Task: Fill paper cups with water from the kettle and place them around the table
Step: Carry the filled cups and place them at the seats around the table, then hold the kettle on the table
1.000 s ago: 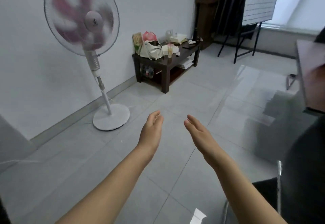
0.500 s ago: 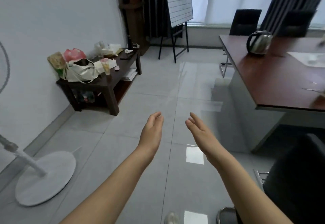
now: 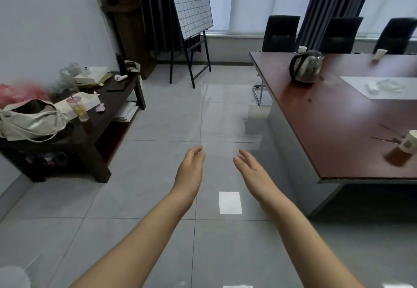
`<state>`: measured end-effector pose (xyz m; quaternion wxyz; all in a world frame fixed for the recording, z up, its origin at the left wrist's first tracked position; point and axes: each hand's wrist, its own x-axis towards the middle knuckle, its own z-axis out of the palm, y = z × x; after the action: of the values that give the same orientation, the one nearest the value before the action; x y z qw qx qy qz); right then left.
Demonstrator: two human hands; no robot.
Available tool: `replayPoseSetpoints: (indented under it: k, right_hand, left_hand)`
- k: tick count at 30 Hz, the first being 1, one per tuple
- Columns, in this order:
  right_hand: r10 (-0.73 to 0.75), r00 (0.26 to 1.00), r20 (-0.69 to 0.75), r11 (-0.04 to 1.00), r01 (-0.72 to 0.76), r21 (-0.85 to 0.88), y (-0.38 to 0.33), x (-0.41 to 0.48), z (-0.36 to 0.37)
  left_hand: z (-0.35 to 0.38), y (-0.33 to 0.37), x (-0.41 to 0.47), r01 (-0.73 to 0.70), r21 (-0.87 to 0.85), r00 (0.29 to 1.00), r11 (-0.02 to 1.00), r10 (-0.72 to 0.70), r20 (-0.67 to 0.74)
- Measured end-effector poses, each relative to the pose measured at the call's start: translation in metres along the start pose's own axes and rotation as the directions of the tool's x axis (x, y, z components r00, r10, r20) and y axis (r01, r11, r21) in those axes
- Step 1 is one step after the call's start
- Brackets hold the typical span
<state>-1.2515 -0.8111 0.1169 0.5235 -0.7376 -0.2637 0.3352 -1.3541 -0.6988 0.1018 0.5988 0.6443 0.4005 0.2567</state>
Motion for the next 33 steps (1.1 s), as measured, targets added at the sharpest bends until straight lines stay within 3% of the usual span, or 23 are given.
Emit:
replayPoseSetpoints:
  k: [8,20,33]
  right_hand:
    - [0.038,0.995,-0.094,0.999,-0.038,-0.002,-0.016,0.172,-0.023]
    - [0.028,0.964,-0.264,0.999,-0.031,-0.006,-0.070,0.398,-0.093]
    - [0.046,0.914,-0.404,0.998,-0.023,0.063,-0.081,0.643,-0.259]
  left_hand:
    - [0.042,0.012,0.188,0.002,-0.006,0.995,1.000,-0.001,0.097]
    - [0.130,0.085,0.426,-0.025,0.003,0.960,1.000,0.023,0.278]
    - [0.327,0.149,0.661,-0.065,-0.005,0.894,0.998,0.060,0.444]
